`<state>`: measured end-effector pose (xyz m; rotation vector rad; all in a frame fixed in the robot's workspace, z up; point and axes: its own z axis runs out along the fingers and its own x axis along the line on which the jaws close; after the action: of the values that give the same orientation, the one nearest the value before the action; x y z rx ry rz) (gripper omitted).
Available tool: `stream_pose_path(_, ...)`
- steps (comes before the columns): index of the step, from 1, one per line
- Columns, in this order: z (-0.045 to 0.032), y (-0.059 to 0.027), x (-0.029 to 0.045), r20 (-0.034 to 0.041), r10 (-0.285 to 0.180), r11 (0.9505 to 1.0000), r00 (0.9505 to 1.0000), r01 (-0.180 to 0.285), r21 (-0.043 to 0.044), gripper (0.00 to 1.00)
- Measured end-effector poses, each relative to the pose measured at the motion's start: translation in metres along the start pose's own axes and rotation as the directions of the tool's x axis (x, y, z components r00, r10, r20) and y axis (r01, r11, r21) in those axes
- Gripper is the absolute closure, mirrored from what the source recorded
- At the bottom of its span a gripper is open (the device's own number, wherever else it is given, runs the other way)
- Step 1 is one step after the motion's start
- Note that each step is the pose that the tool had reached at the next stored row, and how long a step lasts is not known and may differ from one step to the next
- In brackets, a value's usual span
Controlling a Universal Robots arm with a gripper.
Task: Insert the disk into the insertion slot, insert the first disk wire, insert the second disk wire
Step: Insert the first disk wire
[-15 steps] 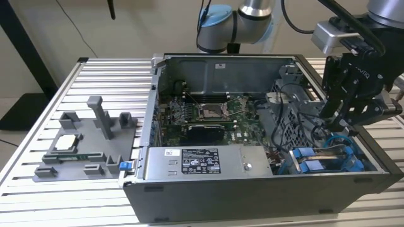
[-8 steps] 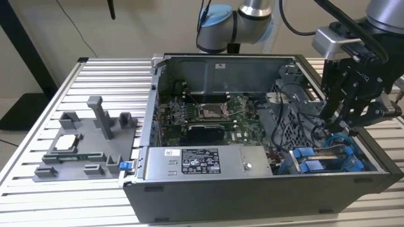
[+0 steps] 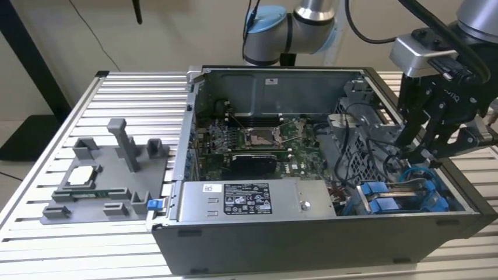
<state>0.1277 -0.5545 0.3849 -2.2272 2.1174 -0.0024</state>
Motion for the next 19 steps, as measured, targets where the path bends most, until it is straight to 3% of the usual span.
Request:
stream_pose_path(3, 0.0012, 0.0001, 0.0019, 0.0003, 0.000, 1.0000, 1.0000, 0.000, 0.0014, 0.00)
stream_pose_path(12, 0.0044, 0.0022, 0.0021, 0.0015, 0.000, 0.9998, 1.0000, 0.000, 0.0181, 0.00)
stream_pose_path(18, 0.0048, 0.0030, 0.0020, 0.0048, 0.002, 0.9998, 1.0000, -0.002, 0.0210, 0.00)
stream_pose_path(19, 0.0048, 0.0030, 0.0020, 0.0048, 0.002, 0.9998, 1.0000, -0.002, 0.0210, 1.00)
